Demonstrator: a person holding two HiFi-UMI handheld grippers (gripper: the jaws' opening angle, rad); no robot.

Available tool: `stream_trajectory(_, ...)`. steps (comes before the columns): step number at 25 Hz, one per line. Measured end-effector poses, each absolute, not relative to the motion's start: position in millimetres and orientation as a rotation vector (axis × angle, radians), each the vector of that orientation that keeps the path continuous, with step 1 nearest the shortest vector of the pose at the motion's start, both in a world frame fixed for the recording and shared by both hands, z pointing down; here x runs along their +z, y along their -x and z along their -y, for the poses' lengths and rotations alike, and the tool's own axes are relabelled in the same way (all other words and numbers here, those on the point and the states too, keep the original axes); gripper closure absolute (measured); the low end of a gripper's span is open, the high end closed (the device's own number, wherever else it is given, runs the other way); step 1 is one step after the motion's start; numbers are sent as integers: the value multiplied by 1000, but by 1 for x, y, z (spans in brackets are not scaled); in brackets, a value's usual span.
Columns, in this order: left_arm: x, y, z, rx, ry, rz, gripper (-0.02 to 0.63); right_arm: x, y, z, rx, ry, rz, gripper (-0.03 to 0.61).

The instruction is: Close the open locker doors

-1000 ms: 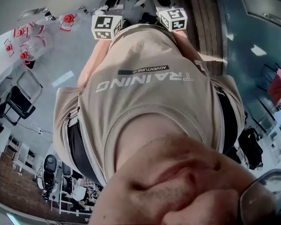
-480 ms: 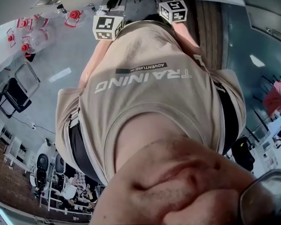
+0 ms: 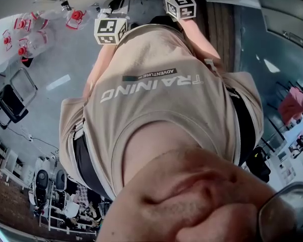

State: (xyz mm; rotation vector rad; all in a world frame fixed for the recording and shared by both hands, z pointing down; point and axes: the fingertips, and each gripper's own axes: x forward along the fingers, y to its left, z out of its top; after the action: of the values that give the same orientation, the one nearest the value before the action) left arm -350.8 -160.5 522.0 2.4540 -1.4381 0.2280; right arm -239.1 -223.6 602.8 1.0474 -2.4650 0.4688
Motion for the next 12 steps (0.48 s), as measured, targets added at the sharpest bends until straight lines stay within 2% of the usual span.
stream_trajectory(6, 530, 339, 156, 221, -2483, 1350, 615, 596, 235, 215, 483, -1096, 2445, 563)
stream_trajectory(12, 542, 286, 161, 217, -2541, 1185, 615, 597, 190, 172, 380, -1124, 2385, 563)
